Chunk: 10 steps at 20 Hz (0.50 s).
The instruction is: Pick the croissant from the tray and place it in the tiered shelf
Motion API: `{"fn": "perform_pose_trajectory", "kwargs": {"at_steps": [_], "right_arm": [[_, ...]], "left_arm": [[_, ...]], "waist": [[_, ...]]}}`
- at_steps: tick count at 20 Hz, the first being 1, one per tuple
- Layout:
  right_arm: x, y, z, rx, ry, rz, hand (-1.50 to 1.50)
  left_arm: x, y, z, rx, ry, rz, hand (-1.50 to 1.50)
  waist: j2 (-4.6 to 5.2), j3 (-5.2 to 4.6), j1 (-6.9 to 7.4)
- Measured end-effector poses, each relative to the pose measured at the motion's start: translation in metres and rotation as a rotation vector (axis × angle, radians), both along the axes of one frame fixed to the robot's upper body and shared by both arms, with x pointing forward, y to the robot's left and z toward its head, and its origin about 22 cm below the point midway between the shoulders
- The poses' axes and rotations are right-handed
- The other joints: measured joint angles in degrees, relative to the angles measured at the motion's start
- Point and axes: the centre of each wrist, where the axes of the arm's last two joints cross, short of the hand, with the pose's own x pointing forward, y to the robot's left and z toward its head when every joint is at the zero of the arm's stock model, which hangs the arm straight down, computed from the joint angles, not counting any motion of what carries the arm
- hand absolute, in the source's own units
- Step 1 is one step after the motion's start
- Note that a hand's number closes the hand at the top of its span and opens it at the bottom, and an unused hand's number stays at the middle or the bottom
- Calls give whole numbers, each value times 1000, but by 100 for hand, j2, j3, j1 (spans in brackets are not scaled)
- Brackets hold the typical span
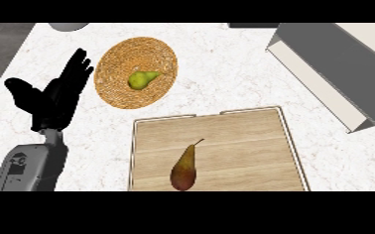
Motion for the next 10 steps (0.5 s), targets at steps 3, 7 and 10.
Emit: {"fn": "perform_pose_trajectory", "kwargs": {"at_steps": [3,7,10], "right_arm": [[10,-19,-9,1,0,-5,150],[18,-45,-18,3,0,-3,150],[22,-53,-24,1,-3,-3,150]], "left_arm": [[-1,-2,5,3,0,0,0],[-3,1,10,1,1,-3,0],[-2,2,4,0,2,-5,0]], "waist": [[0,0,12],[-1,-1,16],[-1,-2,11]]}}
